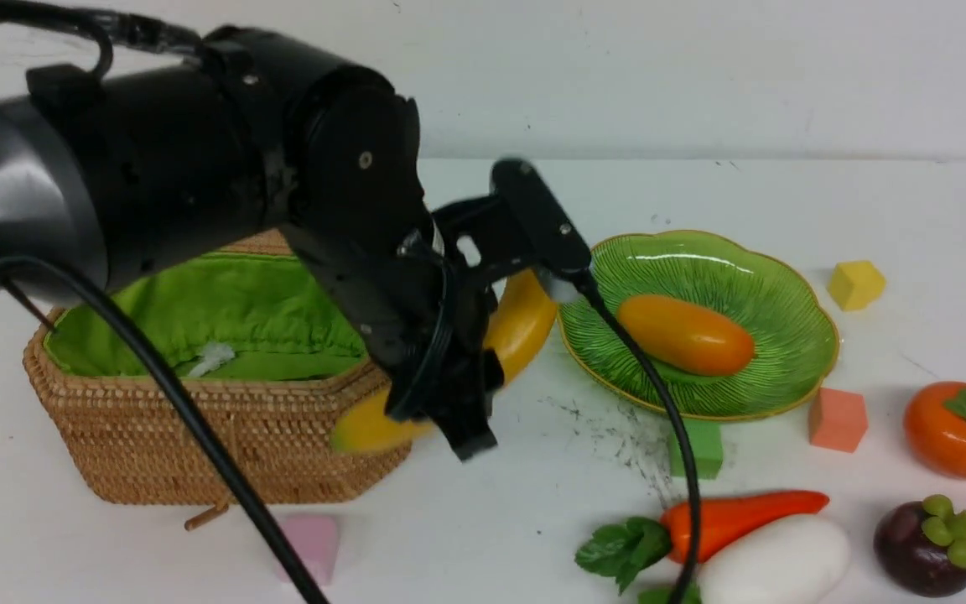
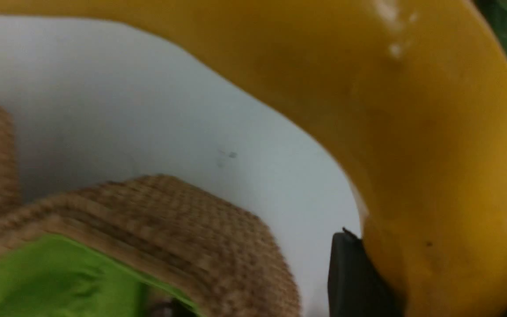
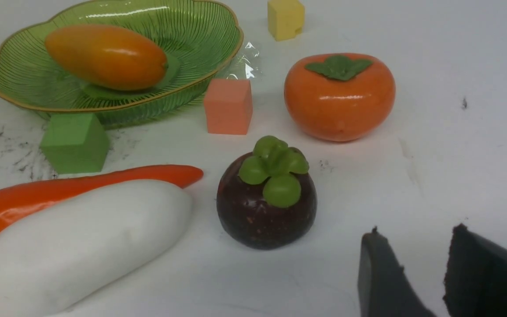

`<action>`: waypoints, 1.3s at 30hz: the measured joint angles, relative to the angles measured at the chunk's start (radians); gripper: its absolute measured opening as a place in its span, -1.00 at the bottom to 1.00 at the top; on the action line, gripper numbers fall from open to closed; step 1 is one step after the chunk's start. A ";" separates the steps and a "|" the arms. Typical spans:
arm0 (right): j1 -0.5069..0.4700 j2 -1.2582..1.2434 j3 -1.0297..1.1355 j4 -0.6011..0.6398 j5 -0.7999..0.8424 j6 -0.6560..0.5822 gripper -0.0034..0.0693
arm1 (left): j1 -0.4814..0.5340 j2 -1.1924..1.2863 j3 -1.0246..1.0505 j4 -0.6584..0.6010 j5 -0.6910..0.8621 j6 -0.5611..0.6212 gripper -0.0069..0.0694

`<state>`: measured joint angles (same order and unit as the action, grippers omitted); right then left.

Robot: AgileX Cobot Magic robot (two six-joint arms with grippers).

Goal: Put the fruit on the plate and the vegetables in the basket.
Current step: Use the left arm to grab a banana and put it into the right plate

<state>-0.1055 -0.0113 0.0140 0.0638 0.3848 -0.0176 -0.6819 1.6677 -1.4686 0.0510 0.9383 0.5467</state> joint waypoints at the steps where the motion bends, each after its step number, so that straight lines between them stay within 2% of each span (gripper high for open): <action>1: 0.000 0.000 0.000 0.000 0.000 0.000 -0.24 | 0.000 0.001 0.000 0.004 -0.004 0.000 -0.02; 6: 0.000 0.000 0.000 0.000 0.000 0.000 -0.24 | 0.001 0.085 -0.119 0.082 -0.067 0.045 -0.02; 10: 0.000 0.000 0.000 0.000 0.000 0.000 -0.24 | 0.002 0.197 -0.250 0.075 -0.047 0.079 -0.02; 17: 0.000 0.000 0.000 0.000 0.000 0.000 -0.24 | -0.002 0.422 -0.533 0.021 0.026 0.250 -0.02; 20: 0.000 0.000 0.000 0.000 0.000 0.000 -0.24 | -0.014 0.490 -0.588 0.018 0.017 0.299 -0.02; 29: 0.000 0.000 0.000 0.000 0.000 0.000 -0.24 | -0.102 0.639 -0.616 0.041 -0.177 0.327 -0.02; 38: 0.000 0.000 0.000 0.000 0.000 0.000 -0.24 | -0.110 0.659 -0.616 0.064 -0.274 0.322 -0.02; 39: 0.000 0.000 0.000 0.000 0.000 0.000 -0.24 | -0.110 0.659 -0.616 0.070 -0.284 0.319 0.04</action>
<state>-0.1055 -0.0113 0.0140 0.0638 0.3848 -0.0176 -0.7917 2.3271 -2.0846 0.1212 0.6542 0.8661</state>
